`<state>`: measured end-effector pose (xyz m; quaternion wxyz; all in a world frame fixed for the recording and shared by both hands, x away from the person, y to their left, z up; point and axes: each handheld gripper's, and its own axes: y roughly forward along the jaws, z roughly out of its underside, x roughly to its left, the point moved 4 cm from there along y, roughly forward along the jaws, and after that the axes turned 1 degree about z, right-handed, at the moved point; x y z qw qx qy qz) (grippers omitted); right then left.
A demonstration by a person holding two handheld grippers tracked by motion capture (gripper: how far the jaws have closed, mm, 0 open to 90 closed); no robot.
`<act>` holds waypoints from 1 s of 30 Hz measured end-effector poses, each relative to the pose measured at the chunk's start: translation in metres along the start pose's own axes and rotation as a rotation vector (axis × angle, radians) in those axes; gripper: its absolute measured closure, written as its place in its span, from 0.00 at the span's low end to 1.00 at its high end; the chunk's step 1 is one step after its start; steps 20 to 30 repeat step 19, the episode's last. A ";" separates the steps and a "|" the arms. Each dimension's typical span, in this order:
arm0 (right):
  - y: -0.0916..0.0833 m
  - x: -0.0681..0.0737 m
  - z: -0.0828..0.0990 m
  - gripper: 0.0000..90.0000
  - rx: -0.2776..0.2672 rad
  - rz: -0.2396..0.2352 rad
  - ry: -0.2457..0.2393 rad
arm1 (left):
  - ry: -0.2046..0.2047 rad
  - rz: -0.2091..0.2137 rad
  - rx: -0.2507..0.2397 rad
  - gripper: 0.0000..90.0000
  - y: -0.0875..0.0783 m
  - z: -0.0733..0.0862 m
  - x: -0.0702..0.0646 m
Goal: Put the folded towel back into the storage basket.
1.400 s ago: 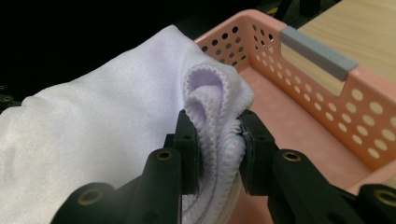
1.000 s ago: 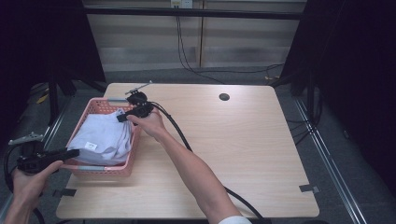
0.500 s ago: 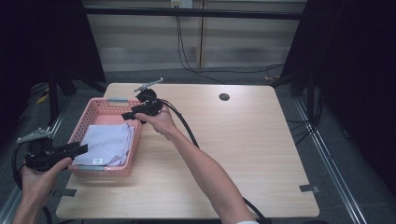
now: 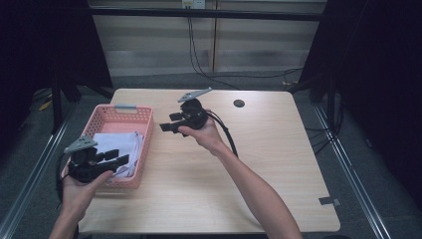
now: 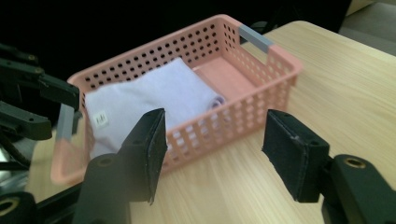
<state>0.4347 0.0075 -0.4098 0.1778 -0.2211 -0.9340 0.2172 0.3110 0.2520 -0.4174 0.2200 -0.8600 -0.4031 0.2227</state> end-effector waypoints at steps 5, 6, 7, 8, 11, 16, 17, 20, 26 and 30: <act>-0.035 -0.004 0.024 0.44 -0.017 0.032 0.007 | 0.047 0.053 0.019 0.52 0.022 -0.003 -0.029; -0.044 -0.006 0.034 0.44 -0.014 0.043 0.009 | 0.054 0.060 0.024 0.51 0.025 -0.004 -0.034; -0.052 -0.008 0.041 0.44 -0.012 0.058 0.012 | 0.060 0.066 0.025 0.51 0.029 -0.004 -0.039; -0.060 -0.010 0.049 0.44 -0.012 0.064 0.020 | 0.055 0.069 0.018 0.51 0.031 -0.004 -0.043; -0.084 -0.012 0.069 0.43 -0.015 0.095 0.029 | 0.064 0.101 0.010 0.48 0.042 0.000 -0.059; -0.123 -0.012 0.101 0.41 -0.020 0.139 0.048 | 0.128 0.116 0.060 0.44 0.063 0.017 -0.085; -0.130 -0.013 0.106 0.41 -0.029 0.140 0.060 | 0.136 0.117 0.051 0.43 0.065 0.019 -0.088; -0.144 -0.013 0.116 0.40 -0.046 0.159 0.069 | 0.133 0.126 0.074 0.42 0.069 0.023 -0.090; -0.144 -0.013 0.116 0.40 -0.046 0.159 0.069 | 0.133 0.126 0.074 0.42 0.069 0.023 -0.090; -0.144 -0.013 0.116 0.40 -0.046 0.159 0.069 | 0.133 0.126 0.074 0.42 0.069 0.023 -0.090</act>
